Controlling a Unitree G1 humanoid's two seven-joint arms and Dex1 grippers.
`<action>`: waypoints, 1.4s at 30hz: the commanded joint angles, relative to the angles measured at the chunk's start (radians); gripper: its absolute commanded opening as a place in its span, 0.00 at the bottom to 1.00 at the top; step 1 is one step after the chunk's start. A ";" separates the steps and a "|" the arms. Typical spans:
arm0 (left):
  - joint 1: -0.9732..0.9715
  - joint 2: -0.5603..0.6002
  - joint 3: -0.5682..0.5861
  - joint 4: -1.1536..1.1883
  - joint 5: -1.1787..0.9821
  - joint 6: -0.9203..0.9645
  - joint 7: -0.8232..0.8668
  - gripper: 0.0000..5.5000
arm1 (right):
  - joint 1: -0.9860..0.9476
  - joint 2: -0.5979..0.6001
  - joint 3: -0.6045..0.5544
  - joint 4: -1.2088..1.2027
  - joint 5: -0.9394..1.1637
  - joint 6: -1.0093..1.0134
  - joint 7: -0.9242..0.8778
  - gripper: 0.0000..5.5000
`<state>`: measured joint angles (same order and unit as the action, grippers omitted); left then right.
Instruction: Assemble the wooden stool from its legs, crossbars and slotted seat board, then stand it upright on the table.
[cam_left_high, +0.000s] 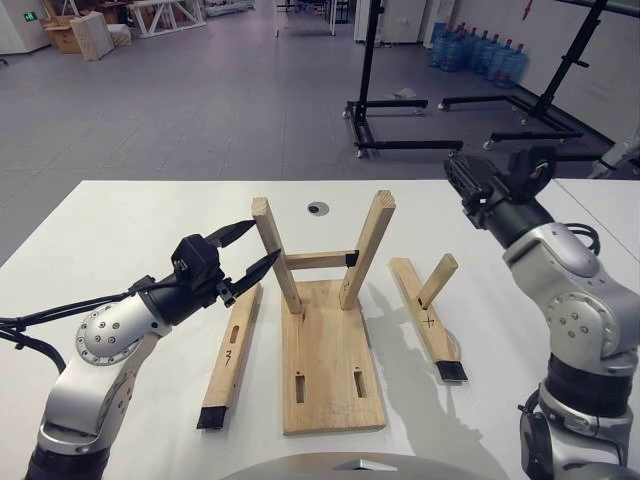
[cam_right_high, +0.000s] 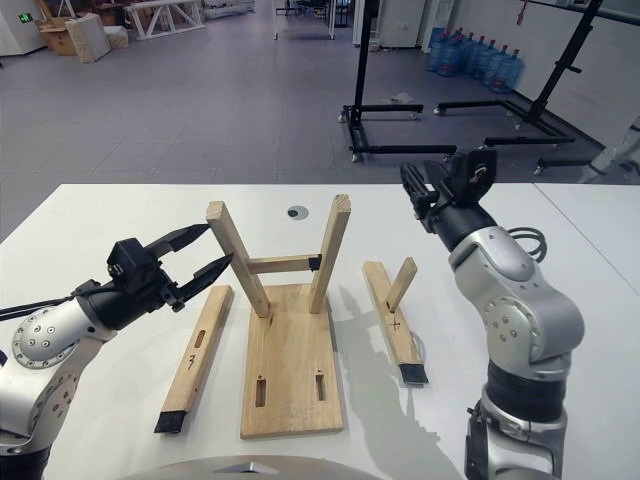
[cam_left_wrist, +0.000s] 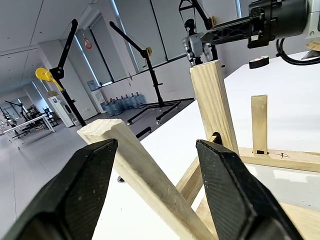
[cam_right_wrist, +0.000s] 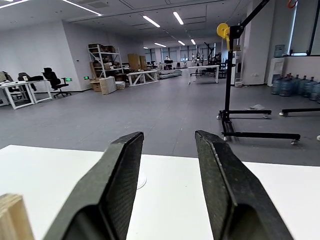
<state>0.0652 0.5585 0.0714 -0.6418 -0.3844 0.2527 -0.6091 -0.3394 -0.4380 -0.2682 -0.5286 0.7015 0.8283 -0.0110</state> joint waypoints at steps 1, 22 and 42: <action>-0.010 -0.004 -0.013 0.015 0.008 -0.002 -0.001 0.53 | 0.176 0.011 0.085 0.032 -0.095 0.000 0.019 0.35; 0.026 -0.047 0.008 0.020 0.024 -0.043 0.047 0.53 | 0.251 0.000 -0.030 0.099 -0.296 -0.092 -0.029 0.41; 0.062 -0.021 0.017 -0.032 -0.002 -0.005 0.042 0.53 | 0.412 -0.039 0.066 -0.244 -0.168 0.514 0.006 0.87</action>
<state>0.1250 0.5263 0.0851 -0.6614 -0.3841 0.2359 -0.5640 0.0637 -0.4565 -0.2010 -0.7903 0.5622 1.3673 -0.0137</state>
